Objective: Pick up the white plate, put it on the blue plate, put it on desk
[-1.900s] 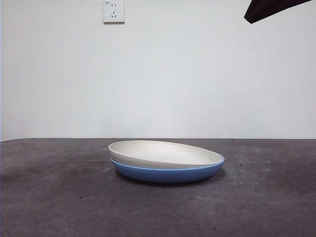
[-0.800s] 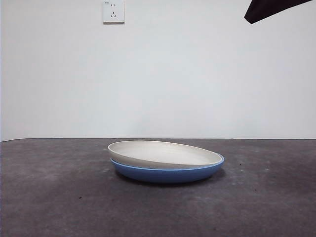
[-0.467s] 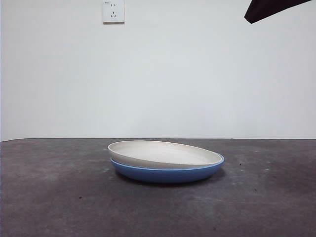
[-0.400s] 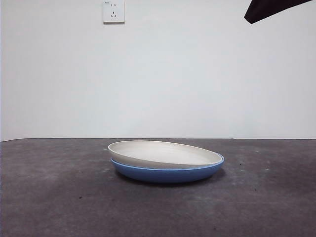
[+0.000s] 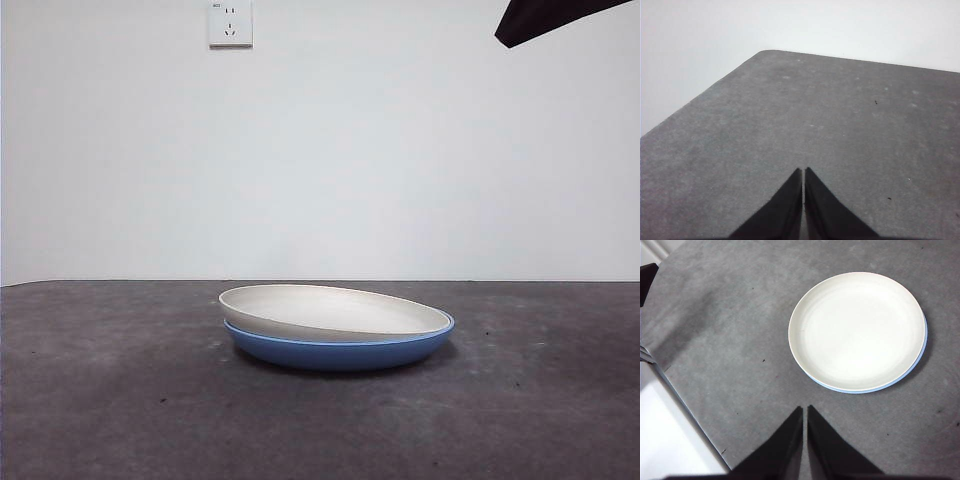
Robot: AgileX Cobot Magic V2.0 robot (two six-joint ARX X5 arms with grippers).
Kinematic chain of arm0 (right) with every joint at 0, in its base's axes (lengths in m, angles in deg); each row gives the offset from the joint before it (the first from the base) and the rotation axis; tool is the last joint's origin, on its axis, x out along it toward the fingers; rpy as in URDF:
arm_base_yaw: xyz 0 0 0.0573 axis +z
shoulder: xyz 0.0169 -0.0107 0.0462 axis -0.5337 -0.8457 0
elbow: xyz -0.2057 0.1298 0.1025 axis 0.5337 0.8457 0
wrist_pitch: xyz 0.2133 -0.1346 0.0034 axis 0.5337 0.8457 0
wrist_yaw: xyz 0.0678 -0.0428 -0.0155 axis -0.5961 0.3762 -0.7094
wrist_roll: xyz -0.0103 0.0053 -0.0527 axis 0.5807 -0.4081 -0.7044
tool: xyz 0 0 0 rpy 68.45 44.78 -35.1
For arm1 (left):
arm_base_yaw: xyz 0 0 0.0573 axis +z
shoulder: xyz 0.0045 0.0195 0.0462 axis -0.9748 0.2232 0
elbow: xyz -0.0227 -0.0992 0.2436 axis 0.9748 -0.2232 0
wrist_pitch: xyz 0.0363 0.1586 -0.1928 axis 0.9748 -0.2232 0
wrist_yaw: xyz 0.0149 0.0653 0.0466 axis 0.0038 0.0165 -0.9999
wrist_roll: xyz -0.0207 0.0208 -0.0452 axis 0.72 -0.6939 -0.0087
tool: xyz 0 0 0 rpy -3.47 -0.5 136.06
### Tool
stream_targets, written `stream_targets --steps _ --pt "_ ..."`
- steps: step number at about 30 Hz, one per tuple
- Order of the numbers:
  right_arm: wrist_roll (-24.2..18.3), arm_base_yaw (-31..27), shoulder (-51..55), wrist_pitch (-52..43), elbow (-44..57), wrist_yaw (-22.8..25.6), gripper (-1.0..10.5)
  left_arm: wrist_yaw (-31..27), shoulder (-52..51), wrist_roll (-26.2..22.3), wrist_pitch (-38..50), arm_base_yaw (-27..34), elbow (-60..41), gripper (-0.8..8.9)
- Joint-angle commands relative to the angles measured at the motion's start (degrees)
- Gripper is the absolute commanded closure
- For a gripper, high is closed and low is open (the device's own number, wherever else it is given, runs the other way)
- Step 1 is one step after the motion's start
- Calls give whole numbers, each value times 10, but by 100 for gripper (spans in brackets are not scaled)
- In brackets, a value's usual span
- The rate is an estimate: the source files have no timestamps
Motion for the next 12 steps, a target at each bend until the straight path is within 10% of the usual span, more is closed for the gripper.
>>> stream_targets --steps 1,12 --pt "-3 3 -4 -5 -6 0 939 -1 -1 2 -2 1 -12 804" --pt "-39 -5 2 -5 -6 10 939 -1 -1 2 -2 1 -12 804"
